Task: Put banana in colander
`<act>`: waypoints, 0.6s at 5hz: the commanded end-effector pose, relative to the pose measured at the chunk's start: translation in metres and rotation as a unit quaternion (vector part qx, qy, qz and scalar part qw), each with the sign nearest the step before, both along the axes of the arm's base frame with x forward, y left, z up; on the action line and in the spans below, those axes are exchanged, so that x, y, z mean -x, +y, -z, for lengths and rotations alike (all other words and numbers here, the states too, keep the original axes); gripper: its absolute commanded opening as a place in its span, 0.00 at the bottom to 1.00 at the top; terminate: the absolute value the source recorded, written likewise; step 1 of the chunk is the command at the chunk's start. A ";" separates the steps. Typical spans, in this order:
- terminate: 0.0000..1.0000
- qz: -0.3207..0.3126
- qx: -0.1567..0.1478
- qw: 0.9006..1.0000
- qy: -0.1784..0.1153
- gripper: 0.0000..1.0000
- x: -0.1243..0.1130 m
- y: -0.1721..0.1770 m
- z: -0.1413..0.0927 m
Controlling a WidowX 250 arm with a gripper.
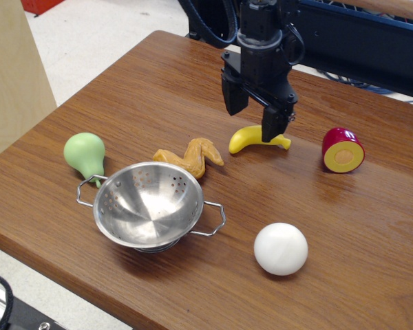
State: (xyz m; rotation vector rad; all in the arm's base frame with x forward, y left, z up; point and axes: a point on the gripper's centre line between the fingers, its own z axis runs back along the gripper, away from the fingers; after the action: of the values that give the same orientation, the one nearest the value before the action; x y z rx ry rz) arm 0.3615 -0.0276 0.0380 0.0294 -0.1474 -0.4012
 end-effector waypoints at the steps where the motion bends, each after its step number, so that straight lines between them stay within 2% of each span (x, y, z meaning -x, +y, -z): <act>1: 0.00 0.014 -0.020 1.000 -0.019 1.00 -0.019 -0.001 0.008; 2: 0.00 0.009 -0.009 1.000 -0.013 1.00 -0.024 -0.004 0.011; 3: 0.00 -0.020 0.021 1.000 0.002 0.00 -0.031 -0.003 0.005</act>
State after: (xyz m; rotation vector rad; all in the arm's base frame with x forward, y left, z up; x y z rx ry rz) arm 0.3810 -0.0301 0.0135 -0.0200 -0.0989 -0.3610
